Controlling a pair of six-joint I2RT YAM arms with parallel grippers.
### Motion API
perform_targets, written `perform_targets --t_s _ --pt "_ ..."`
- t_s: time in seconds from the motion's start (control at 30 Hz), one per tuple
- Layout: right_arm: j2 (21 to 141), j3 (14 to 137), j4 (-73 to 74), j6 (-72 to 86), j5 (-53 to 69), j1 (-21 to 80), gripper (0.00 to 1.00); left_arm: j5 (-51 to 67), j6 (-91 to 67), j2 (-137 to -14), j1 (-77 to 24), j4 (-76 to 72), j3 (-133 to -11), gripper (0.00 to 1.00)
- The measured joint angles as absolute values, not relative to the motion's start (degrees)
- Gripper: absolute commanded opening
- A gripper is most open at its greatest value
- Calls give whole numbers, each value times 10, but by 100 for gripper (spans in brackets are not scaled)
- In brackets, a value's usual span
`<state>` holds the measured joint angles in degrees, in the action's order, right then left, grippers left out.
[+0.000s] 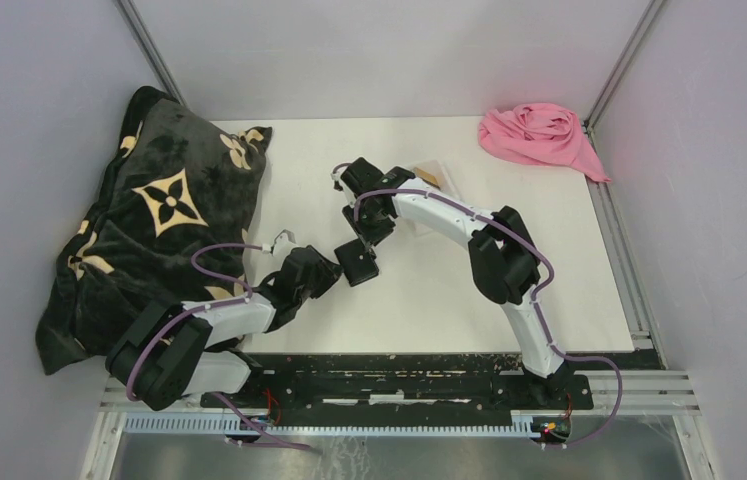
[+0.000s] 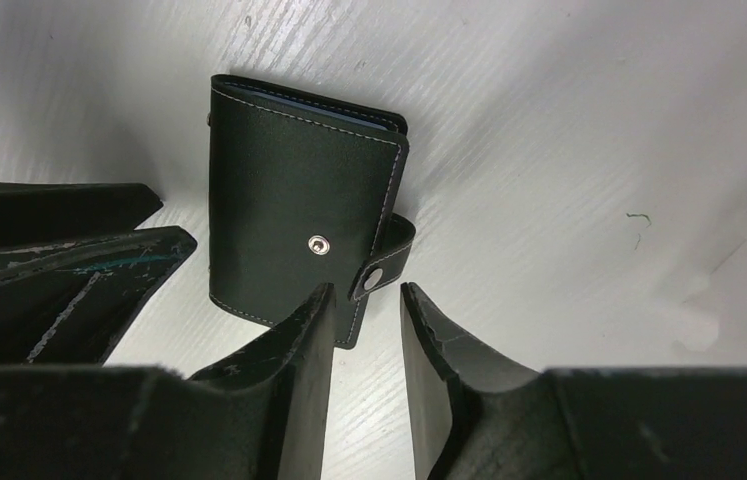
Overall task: Put the credit cards into the card holder
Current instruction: Close the card holder at the center of the board.
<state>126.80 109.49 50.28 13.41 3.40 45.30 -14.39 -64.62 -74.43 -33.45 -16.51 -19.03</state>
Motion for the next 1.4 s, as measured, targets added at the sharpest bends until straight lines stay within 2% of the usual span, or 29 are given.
perform_targets --t_s 0.1,0.5,0.77,1.0,1.4 --pt "1273 1101 504 133 34 454 30 -144 -646 -745 -335 -165 -192 48" --pt "1285 1109 513 132 34 456 29 -134 -646 -750 -335 -165 -195 48" --pt "1289 1117 518 131 34 458 10 -133 -646 -750 -335 -165 -195 48" --pt "1296 1126 521 131 34 462 1 -130 -646 -757 -335 -176 -195 48" --pt "1310 1155 535 131 34 485 1 -128 -646 -767 -335 -192 -195 47"
